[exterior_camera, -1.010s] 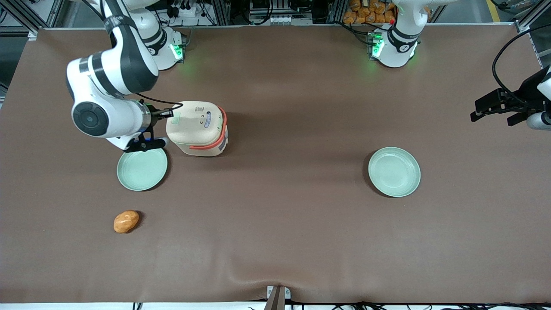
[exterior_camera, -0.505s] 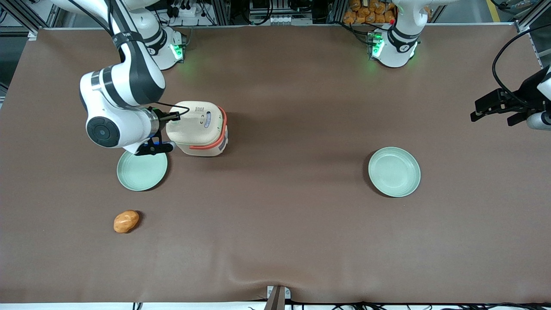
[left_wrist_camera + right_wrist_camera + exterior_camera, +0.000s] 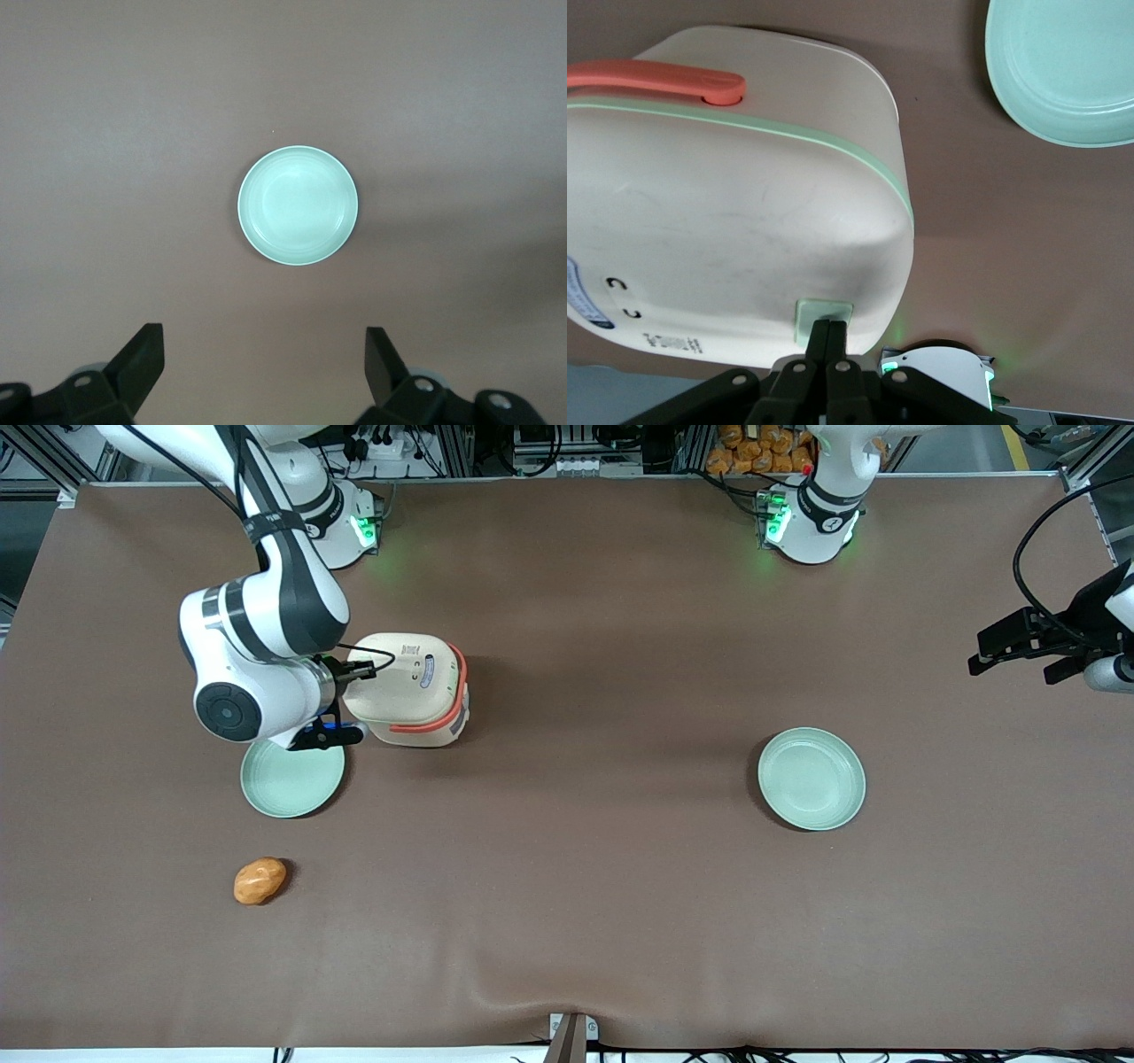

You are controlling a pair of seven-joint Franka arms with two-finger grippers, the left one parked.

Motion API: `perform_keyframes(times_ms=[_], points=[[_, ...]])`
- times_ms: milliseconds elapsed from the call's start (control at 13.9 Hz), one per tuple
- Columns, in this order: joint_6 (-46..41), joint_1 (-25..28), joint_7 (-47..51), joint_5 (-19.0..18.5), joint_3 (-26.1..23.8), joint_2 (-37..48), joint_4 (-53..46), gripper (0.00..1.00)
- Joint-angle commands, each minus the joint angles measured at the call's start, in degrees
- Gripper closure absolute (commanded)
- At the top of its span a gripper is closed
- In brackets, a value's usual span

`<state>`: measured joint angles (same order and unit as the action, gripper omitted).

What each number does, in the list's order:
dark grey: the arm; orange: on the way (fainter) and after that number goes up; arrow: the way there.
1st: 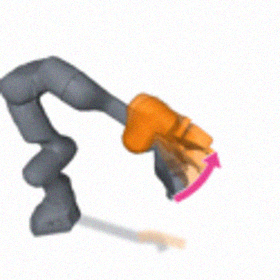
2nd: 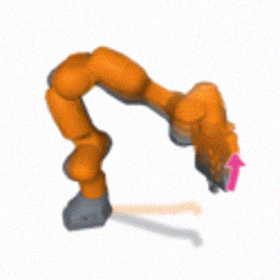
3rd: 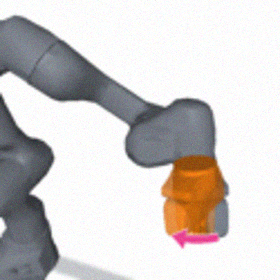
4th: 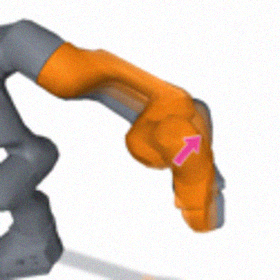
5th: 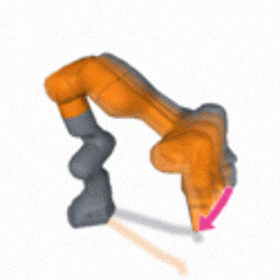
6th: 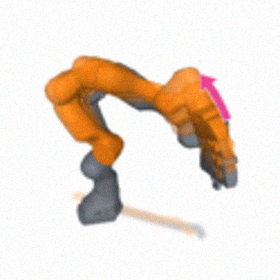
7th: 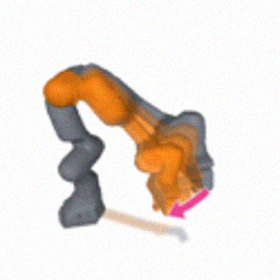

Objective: Press rice cooker button with right arm
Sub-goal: 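Press down on the rice cooker's lid button with the right gripper, then lift the right gripper away as the cooker lid springs open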

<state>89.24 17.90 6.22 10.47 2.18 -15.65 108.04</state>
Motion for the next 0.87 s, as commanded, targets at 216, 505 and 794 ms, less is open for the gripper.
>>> perform_keyframes(times_ms=[216,505,794], points=[[0.8,0.7,-0.1,0.8,0.4,-1.5,0.4,1.00],[1.6,0.7,-0.2,0.8,0.4,-2.5,0.5,1.00],[-2.4,0.4,0.2,0.8,0.4,-1.3,-4.2,0.93]])
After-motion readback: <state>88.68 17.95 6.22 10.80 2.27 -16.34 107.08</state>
